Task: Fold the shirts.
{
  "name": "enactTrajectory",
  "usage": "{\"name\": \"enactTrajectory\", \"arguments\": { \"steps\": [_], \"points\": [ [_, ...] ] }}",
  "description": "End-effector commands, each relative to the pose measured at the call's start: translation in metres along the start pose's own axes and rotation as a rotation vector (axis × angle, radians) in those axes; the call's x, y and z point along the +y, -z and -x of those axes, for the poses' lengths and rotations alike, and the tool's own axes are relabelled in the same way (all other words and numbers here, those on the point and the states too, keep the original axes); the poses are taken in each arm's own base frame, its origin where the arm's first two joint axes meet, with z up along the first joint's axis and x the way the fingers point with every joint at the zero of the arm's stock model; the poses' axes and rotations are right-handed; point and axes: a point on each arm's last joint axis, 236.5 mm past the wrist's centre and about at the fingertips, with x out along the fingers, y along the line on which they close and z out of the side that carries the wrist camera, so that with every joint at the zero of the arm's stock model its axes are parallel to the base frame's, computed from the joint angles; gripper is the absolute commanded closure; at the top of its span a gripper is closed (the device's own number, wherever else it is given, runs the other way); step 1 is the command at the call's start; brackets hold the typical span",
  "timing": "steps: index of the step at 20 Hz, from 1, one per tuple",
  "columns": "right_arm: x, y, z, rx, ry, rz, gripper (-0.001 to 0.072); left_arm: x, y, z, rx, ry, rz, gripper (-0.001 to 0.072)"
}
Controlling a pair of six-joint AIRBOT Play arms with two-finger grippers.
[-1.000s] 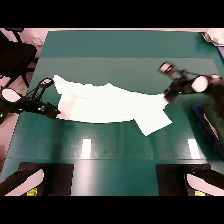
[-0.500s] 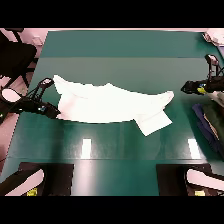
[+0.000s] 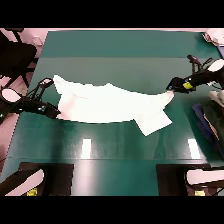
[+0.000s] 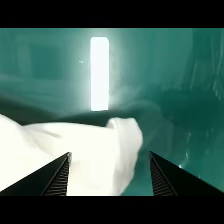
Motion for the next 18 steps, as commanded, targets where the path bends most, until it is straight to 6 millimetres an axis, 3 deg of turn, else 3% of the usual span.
{"name": "enactTrajectory", "arguments": {
  "steps": [1,5,7,9,10,13,15,18],
  "points": [
    [-0.012,0.024,-0.012,0.149,0.076,-0.021,0.0161,0.000,0.000,0.000,0.000,0.000,0.000,0.0684],
    [-0.011,0.024,-0.012,0.148,0.076,-0.021,0.0174,0.000,0.000,0.000,0.000,0.000,0.000,0.0684],
    [-0.010,0.019,-0.015,0.128,0.065,-0.026,0.0432,0.000,0.000,0.000,0.000,0.000,0.000,0.0684],
    [-0.008,0.009,-0.016,0.084,0.060,-0.024,0.0645,-0.001,0.000,0.000,0.002,0.003,0.000,0.0684],
    [-0.005,0.004,-0.018,0.064,0.061,-0.016,0.0686,-0.003,0.002,0.000,0.011,0.011,0.000,0.0685],
    [0.014,0.001,-0.012,0.046,0.004,-0.025,0.0686,-0.019,0.007,0.002,0.031,0.080,0.018,0.0688],
    [0.033,-0.009,0.012,-0.026,-0.056,-0.040,0.0687,-0.041,0.000,0.015,0.026,0.164,0.025,0.0689],
    [0.054,-0.034,0.084,-0.225,-0.127,-0.048,0.0688,-0.050,-0.042,0.064,-0.099,0.133,-0.015,0.0689]
  ]
}}
